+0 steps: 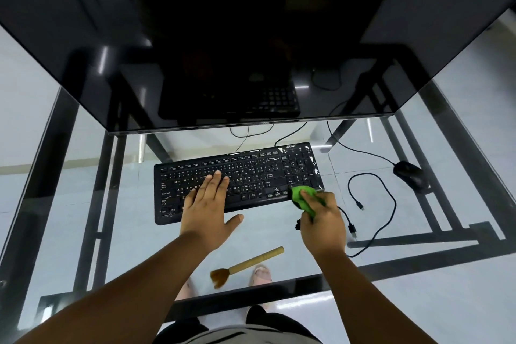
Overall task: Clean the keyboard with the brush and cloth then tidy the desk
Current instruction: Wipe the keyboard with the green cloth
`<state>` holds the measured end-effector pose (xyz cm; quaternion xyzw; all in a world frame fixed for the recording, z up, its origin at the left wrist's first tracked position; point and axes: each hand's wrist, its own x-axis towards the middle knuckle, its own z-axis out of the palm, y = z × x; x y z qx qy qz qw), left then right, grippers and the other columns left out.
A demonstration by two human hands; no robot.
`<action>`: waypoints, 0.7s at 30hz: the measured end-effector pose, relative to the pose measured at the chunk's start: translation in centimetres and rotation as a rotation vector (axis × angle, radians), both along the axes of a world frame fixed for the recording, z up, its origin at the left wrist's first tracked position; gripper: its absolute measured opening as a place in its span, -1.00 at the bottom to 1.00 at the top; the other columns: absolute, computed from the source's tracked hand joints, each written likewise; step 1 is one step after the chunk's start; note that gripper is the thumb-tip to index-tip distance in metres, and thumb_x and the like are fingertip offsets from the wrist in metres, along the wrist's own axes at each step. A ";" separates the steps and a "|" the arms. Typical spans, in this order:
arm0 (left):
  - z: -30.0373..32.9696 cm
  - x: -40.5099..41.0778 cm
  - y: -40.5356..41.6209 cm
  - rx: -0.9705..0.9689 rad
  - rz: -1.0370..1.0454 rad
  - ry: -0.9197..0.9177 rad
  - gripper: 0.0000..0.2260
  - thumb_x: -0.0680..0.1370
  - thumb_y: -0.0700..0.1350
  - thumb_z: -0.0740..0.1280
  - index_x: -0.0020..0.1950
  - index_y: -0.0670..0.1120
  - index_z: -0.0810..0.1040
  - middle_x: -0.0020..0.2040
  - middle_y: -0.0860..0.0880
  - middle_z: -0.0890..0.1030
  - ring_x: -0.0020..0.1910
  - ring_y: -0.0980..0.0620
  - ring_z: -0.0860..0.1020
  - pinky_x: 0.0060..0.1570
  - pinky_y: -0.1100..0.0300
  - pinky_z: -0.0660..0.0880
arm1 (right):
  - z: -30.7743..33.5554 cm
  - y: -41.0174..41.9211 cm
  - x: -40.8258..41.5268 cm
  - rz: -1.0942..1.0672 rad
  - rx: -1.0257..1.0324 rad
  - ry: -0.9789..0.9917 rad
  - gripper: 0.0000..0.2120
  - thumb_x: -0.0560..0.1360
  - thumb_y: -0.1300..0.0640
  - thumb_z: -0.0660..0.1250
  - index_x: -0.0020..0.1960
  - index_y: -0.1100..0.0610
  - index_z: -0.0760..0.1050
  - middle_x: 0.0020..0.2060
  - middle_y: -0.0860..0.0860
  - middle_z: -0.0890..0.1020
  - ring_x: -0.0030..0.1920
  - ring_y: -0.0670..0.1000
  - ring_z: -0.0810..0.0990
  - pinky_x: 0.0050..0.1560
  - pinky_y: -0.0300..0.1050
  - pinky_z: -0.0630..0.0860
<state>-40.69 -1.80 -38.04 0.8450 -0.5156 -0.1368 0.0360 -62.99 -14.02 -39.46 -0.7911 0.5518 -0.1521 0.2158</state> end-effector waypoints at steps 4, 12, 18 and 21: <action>-0.1 -0.4 -0.8 0.015 -0.002 -0.007 -0.20 0.50 0.38 0.09 0.58 0.01 -0.09 0.59 0.04 -0.16 0.56 0.03 -0.13 0.49 -0.01 -0.06 | 0.4 -1.7 -0.1 -0.095 0.011 -0.070 -0.56 0.43 0.33 0.27 0.26 0.04 0.57 0.14 0.05 0.46 -0.02 0.16 0.57 -0.11 0.01 0.59; 0.2 -1.6 -3.3 0.009 -0.045 0.006 -0.19 0.51 0.37 0.10 0.58 0.03 -0.19 0.57 0.08 -0.25 0.55 0.07 -0.20 0.49 0.01 -0.12 | 0.6 -4.8 -0.9 -0.145 0.058 -0.028 -0.58 0.47 0.27 0.27 0.30 0.01 0.53 0.15 0.02 0.43 -0.02 0.15 0.56 -0.18 -0.02 0.58; -0.3 -2.4 -5.0 -0.010 0.002 0.024 -0.18 0.50 0.37 0.13 0.58 0.03 -0.16 0.58 0.08 -0.22 0.55 0.08 -0.20 0.49 0.00 -0.11 | 1.6 -8.1 0.8 -0.002 0.049 0.040 -0.57 0.48 0.21 0.24 0.30 -0.07 0.51 0.14 0.00 0.40 0.02 0.14 0.53 -0.16 -0.01 0.60; -0.7 -2.7 -5.0 -0.013 0.021 0.009 -0.16 0.48 0.38 0.13 0.59 0.02 -0.16 0.58 0.09 -0.22 0.55 0.08 -0.20 0.49 -0.01 -0.10 | 2.3 -9.9 2.2 0.043 0.062 0.102 -0.56 0.51 0.19 0.21 0.33 -0.12 0.47 0.17 -0.01 0.39 0.05 0.12 0.48 -0.17 -0.09 0.53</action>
